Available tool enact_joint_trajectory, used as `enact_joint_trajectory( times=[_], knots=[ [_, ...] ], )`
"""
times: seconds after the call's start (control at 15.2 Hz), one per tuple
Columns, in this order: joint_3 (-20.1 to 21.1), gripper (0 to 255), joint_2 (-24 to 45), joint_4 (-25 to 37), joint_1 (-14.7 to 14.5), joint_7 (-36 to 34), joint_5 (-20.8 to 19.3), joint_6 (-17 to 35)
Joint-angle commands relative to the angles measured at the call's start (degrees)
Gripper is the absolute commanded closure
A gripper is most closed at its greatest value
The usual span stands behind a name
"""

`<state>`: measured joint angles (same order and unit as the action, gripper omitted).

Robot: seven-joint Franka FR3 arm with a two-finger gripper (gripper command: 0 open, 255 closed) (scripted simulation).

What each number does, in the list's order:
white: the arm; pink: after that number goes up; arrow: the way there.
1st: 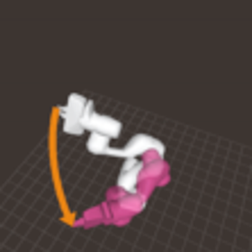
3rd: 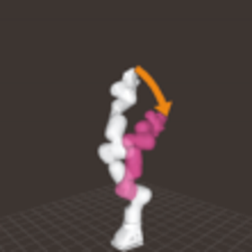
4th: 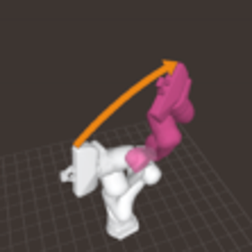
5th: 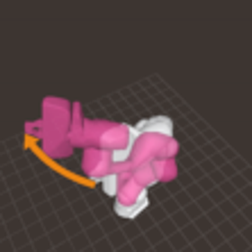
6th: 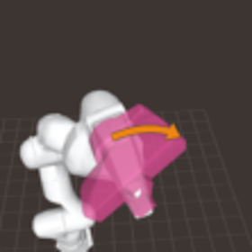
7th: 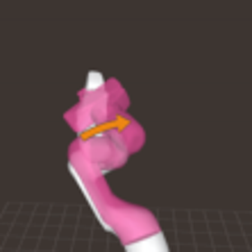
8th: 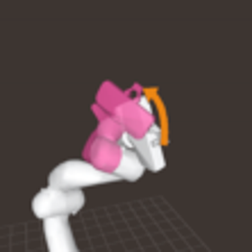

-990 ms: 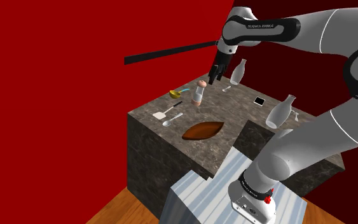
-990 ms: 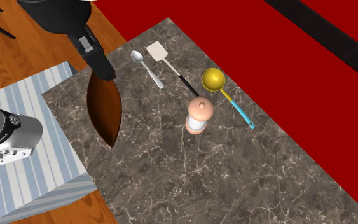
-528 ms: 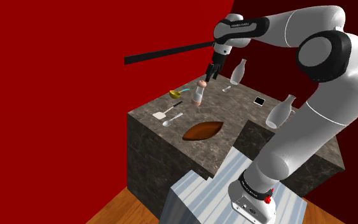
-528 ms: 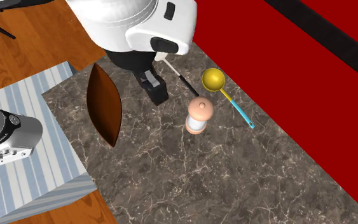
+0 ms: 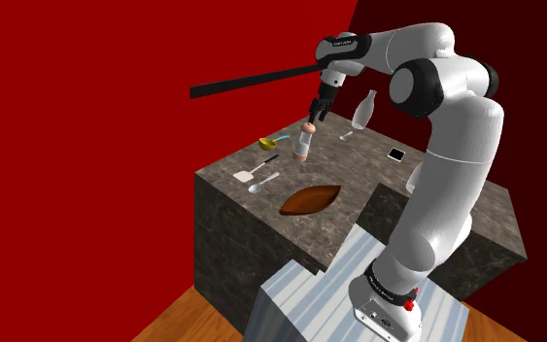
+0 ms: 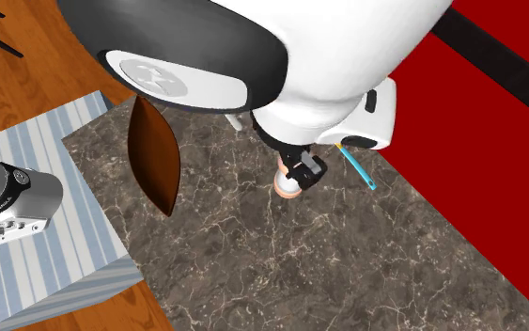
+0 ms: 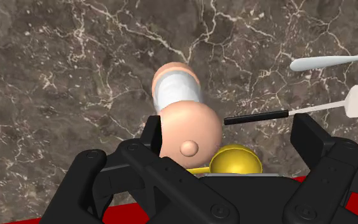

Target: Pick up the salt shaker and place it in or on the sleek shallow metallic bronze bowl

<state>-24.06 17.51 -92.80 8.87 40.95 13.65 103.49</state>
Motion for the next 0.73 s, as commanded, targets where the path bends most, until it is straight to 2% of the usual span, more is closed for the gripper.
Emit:
enact_joint_trajectory(
  times=[0.0,0.07,0.13,0.66],
  knots=[
    [0.22,0,5.69,6.44,2.29,1.83,2.85,-2.12],
    [0.49,0,8.56,9.86,3.59,2.50,4.10,-3.28],
    [0.59,0,8.89,10.26,3.80,2.55,4.21,-3.41],
    [1.03,0,9.25,5.01,2.98,3.11,4.71,2.13]
  ],
)
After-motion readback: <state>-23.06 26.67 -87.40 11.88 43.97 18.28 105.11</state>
